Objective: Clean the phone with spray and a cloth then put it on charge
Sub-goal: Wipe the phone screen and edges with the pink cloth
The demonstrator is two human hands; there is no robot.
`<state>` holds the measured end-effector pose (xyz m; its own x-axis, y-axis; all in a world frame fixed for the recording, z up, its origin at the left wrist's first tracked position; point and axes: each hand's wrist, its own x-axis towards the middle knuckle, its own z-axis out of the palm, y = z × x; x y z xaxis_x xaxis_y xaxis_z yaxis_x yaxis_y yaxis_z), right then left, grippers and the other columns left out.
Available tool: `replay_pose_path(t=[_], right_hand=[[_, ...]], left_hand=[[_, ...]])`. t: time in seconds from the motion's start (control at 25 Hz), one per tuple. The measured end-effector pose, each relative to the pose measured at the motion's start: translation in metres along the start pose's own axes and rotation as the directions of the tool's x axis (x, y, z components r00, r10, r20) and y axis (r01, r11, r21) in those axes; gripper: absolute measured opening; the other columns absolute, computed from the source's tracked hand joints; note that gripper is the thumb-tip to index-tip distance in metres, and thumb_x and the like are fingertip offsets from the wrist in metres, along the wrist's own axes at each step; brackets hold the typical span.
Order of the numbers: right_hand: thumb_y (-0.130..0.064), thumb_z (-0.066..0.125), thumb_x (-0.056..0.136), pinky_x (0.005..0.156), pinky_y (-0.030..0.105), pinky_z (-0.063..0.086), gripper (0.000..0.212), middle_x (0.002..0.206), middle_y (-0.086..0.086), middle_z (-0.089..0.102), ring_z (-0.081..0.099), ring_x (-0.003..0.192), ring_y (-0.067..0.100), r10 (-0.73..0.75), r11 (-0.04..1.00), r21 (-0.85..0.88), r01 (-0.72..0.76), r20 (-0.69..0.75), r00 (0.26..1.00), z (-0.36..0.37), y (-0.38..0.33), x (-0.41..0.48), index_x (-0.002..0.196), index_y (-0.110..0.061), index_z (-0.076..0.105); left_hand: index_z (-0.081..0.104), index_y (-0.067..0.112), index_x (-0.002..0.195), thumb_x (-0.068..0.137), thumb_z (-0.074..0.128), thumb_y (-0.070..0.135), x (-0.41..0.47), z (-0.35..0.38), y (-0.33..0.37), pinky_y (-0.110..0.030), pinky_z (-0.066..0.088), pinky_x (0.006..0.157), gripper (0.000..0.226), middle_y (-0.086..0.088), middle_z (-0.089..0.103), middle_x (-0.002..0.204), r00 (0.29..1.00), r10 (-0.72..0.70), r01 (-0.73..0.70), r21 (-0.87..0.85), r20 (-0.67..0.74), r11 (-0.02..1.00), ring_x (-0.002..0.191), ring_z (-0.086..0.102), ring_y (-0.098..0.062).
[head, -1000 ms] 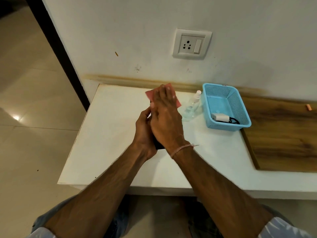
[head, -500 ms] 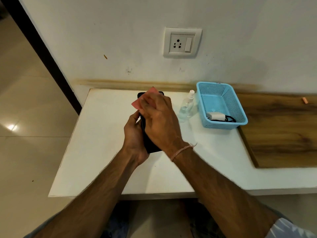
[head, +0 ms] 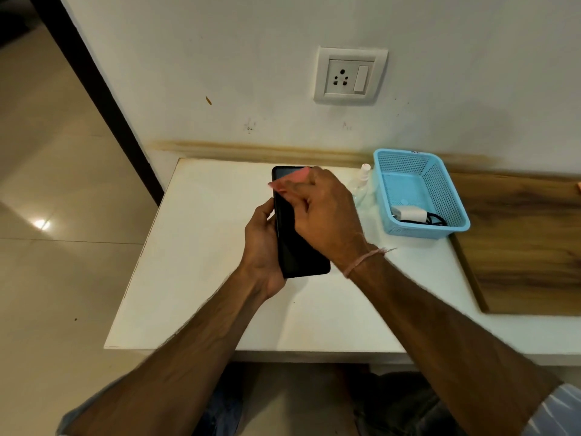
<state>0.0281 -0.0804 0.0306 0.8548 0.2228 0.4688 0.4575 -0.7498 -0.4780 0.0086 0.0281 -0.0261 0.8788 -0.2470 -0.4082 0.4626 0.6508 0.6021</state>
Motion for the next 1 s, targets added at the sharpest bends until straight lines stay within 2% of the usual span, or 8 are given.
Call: replay_pose_path(t=[0.12, 0.28, 0.36, 0.56, 0.68, 0.76, 0.92, 1.0], right_hand=[[-0.019, 0.056, 0.093, 0.078, 0.033, 0.053, 0.025, 0.091, 0.002, 0.059, 0.061, 0.088, 0.021, 0.238, 0.971, 0.003, -0.240, -0.129, 0.963, -0.001, -0.002, 0.022, 0.112, -0.025, 0.071], [-0.013, 0.059, 0.089, 0.084, 0.031, 0.053, 0.028, 0.099, -0.002, 0.064, 0.060, 0.095, 0.013, 0.052, 0.996, 0.076, -0.055, 0.036, 0.998, 0.015, -0.020, 0.004, 0.110, -0.025, 0.072], [-0.013, 0.061, 0.084, 0.084, 0.026, 0.052, 0.026, 0.099, -0.004, 0.065, 0.059, 0.094, 0.009, -0.003, 0.996, 0.085, 0.000, 0.036, 0.999, 0.012, -0.016, -0.008, 0.102, -0.025, 0.075], [-0.018, 0.057, 0.092, 0.085, 0.025, 0.048, 0.025, 0.101, 0.002, 0.062, 0.058, 0.097, 0.019, 0.229, 0.973, 0.005, -0.233, -0.208, 0.951, 0.005, -0.001, 0.015, 0.112, -0.023, 0.071], [-0.018, 0.057, 0.093, 0.088, 0.024, 0.046, 0.028, 0.106, -0.006, 0.062, 0.053, 0.102, 0.015, -0.039, 0.999, -0.011, 0.038, -0.038, 0.999, 0.015, -0.007, -0.005, 0.117, -0.026, 0.069], [-0.013, 0.059, 0.091, 0.087, 0.026, 0.046, 0.026, 0.105, -0.002, 0.064, 0.055, 0.100, 0.017, -0.225, 0.974, -0.002, 0.226, 0.060, 0.972, 0.007, 0.005, -0.011, 0.113, -0.021, 0.071], [-0.015, 0.060, 0.091, 0.082, 0.033, 0.048, 0.018, 0.095, 0.009, 0.063, 0.058, 0.093, 0.027, 0.004, 0.992, -0.127, -0.015, -0.090, 0.996, -0.006, 0.024, 0.017, 0.103, -0.010, 0.073], [-0.013, 0.061, 0.091, 0.085, 0.031, 0.048, 0.021, 0.098, 0.007, 0.064, 0.058, 0.094, 0.025, -0.205, 0.972, -0.123, 0.201, -0.014, 0.979, 0.002, 0.016, 0.005, 0.108, -0.013, 0.072]], left_hand=[[0.078, 0.020, 0.108, 0.093, 0.052, 0.054, 0.001, 0.004, -0.004, -0.039, 0.060, 0.072, 0.046, -0.010, 0.076, 0.110, 1.000, -0.006, 0.006, 0.017, 0.000, 1.000, 0.093, 0.075, -0.029], [0.081, 0.021, 0.099, 0.093, 0.048, 0.052, 0.001, -0.001, -0.003, -0.038, 0.060, 0.076, 0.047, -0.008, 0.076, 0.111, 1.000, -0.001, 0.001, -0.005, -0.015, 1.000, 0.102, 0.074, -0.026], [0.082, 0.021, 0.099, 0.091, 0.048, 0.053, 0.002, -0.002, -0.001, -0.038, 0.059, 0.077, 0.047, -0.007, 0.076, 0.110, 1.000, 0.014, -0.014, 0.008, -0.012, 1.000, 0.102, 0.074, -0.025], [0.080, 0.022, 0.101, 0.092, 0.050, 0.055, 0.004, 0.003, -0.005, -0.039, 0.059, 0.083, 0.046, -0.007, 0.076, 0.104, 1.000, 0.003, -0.004, 0.032, 0.009, 0.999, 0.090, 0.074, -0.026], [0.079, 0.021, 0.104, 0.091, 0.046, 0.055, 0.003, -0.003, -0.001, -0.044, 0.056, 0.091, 0.049, -0.008, 0.075, 0.113, 1.000, -0.006, 0.006, 0.016, 0.023, 1.000, 0.100, 0.073, -0.028], [0.078, 0.020, 0.108, 0.092, 0.044, 0.055, 0.002, -0.003, 0.001, -0.045, 0.056, 0.090, 0.051, -0.010, 0.074, 0.115, 0.999, -0.008, 0.007, 0.012, 0.046, 1.000, 0.102, 0.072, -0.029], [0.074, 0.015, 0.114, 0.096, 0.043, 0.053, 0.000, 0.004, -0.002, -0.057, 0.057, 0.085, 0.052, -0.017, 0.073, 0.111, 0.994, -0.012, 0.016, -0.037, 0.112, 0.999, 0.091, 0.071, -0.038], [0.078, 0.016, 0.103, 0.095, 0.045, 0.053, 0.000, 0.003, -0.002, -0.048, 0.060, 0.076, 0.051, -0.014, 0.075, 0.102, 0.995, -0.012, 0.015, -0.034, 0.097, 0.999, 0.086, 0.073, -0.034]])
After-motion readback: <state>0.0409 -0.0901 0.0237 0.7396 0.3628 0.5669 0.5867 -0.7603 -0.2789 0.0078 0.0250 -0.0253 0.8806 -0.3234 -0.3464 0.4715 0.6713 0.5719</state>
